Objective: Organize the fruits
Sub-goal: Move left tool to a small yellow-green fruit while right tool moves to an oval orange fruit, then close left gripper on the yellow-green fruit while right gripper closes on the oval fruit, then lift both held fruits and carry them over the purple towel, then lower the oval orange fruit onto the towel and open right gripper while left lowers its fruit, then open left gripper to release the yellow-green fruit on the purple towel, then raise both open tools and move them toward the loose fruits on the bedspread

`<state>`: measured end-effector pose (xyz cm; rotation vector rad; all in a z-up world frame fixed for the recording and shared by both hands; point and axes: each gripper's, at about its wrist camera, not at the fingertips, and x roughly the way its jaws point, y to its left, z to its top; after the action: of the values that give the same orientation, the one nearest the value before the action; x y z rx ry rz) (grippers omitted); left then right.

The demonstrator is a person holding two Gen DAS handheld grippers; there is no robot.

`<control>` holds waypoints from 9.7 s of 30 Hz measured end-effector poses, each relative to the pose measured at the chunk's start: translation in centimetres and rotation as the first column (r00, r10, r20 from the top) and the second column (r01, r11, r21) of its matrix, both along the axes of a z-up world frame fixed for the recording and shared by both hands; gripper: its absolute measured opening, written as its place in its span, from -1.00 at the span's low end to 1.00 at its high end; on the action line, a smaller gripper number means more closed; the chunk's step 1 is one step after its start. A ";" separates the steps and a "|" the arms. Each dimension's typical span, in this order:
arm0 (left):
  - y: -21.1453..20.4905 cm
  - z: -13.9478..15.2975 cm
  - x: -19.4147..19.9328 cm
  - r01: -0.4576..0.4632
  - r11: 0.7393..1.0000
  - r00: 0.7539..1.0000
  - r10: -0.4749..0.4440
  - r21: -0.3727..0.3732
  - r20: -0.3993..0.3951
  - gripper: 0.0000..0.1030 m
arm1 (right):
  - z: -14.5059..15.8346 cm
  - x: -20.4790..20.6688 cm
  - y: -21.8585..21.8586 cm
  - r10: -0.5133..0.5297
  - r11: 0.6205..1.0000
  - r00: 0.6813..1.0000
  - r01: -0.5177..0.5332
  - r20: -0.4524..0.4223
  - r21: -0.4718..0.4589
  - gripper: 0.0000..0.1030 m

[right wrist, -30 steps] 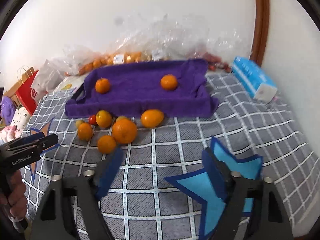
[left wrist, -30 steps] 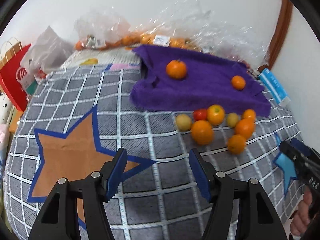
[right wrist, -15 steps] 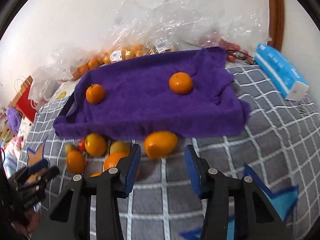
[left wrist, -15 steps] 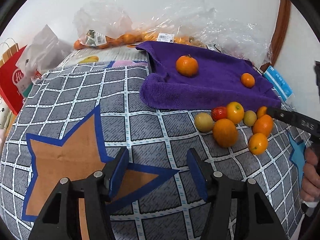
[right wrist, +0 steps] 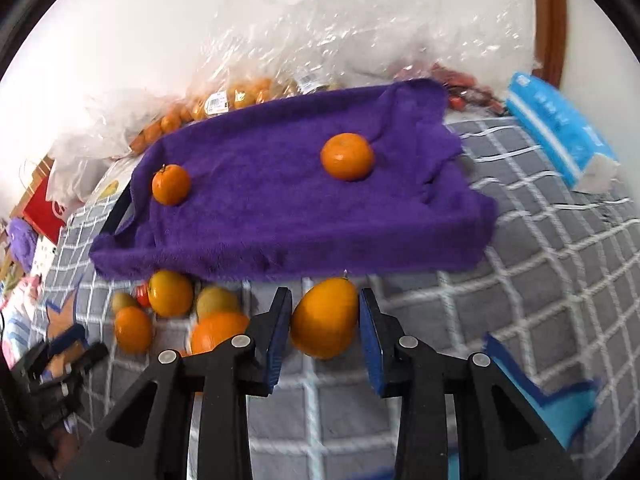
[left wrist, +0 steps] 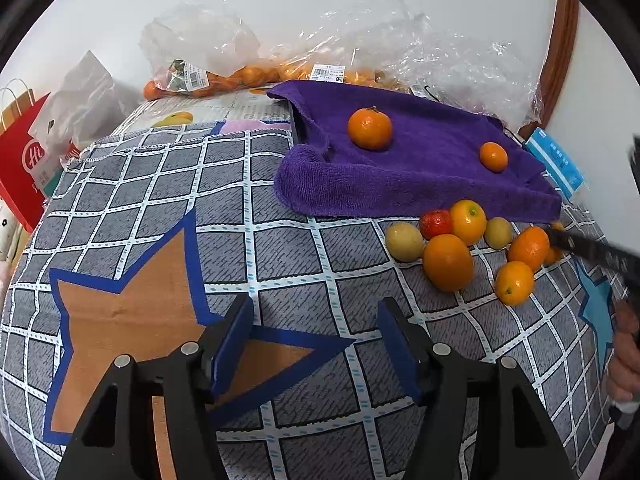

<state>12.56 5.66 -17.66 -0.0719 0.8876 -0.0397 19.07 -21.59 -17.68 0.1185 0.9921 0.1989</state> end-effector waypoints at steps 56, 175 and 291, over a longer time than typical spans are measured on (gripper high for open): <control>-0.8 0.6 1.2 -0.004 0.984 1.000 0.000 -0.181 -0.022 -0.50 | -1.6 -4.9 -1.8 0.056 0.998 0.996 -0.057 0.071 0.010 -0.30; -2.8 3.0 11.3 0.016 0.991 0.983 0.010 -0.136 0.185 -0.54 | 0.0 6.3 0.2 -0.011 1.000 0.980 0.014 0.198 -0.015 -0.37; 1.3 0.3 2.5 -0.033 0.999 0.999 0.033 0.020 -0.007 0.24 | 0.3 -3.7 3.1 -0.025 0.999 0.995 0.027 0.091 -0.020 0.02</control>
<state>15.11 6.93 -17.37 -0.0686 0.8941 0.0003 15.34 -18.51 -17.37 0.1021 0.9012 0.1681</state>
